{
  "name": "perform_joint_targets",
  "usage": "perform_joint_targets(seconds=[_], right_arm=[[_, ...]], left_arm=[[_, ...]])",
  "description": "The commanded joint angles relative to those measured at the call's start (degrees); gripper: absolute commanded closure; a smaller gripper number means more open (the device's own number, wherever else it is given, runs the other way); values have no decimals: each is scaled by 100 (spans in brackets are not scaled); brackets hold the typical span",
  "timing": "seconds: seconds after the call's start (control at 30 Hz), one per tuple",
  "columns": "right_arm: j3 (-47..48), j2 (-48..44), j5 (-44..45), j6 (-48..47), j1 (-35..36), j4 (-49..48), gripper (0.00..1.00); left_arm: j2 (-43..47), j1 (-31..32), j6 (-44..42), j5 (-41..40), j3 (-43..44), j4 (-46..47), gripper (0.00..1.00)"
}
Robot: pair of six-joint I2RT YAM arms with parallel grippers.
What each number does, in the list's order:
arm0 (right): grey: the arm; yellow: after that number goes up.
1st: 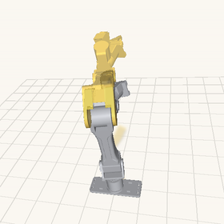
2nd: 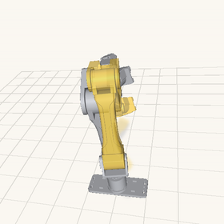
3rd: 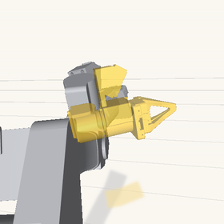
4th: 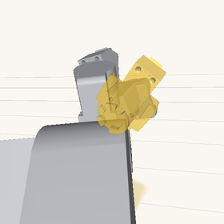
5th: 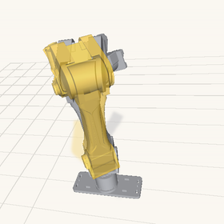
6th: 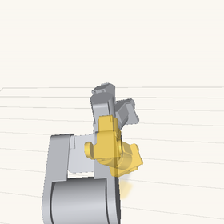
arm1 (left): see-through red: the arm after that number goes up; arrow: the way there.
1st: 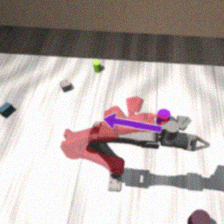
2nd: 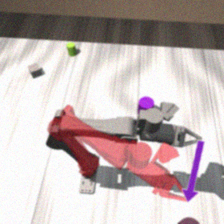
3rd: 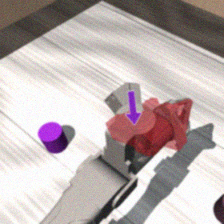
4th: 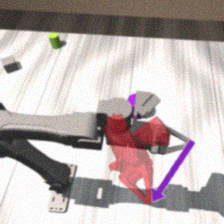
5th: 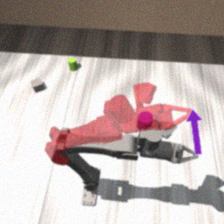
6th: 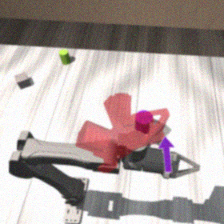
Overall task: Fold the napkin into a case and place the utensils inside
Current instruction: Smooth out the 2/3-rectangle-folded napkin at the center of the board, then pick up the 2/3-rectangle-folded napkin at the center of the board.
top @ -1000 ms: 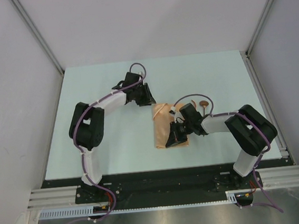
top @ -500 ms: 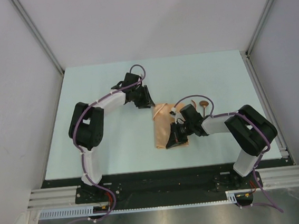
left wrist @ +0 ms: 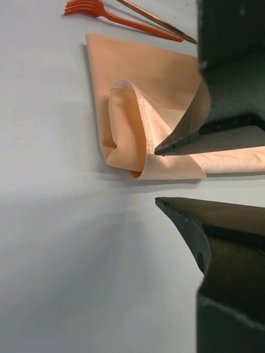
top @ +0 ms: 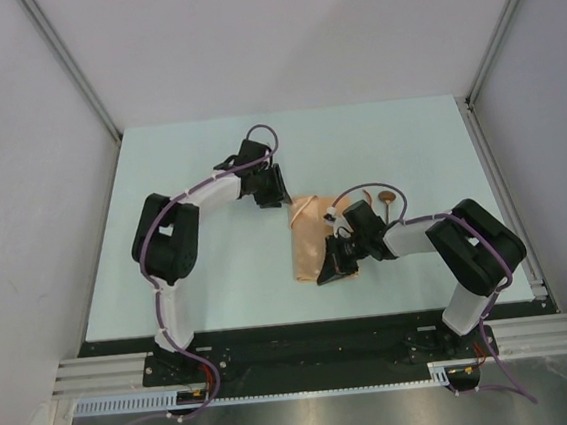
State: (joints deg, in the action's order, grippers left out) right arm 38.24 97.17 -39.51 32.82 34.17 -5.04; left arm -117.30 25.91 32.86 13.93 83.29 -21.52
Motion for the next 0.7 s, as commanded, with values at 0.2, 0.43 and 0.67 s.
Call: perform_joint_targets(seconds=[0.2, 0.43, 0.67], right_arm=[[306, -1758, 354, -205, -515, 1310, 86], [640, -2659, 1490, -248, -2510, 2892, 31], [1221, -2527, 1550, -302, -3882, 3413, 14]], left_arm=[[1779, 738, -464, -1218, -259, -328, 55], [2536, 2347, -325, -2427, -1578, 991, 46], [1316, 4042, -473, -4186, -411, 133, 35]])
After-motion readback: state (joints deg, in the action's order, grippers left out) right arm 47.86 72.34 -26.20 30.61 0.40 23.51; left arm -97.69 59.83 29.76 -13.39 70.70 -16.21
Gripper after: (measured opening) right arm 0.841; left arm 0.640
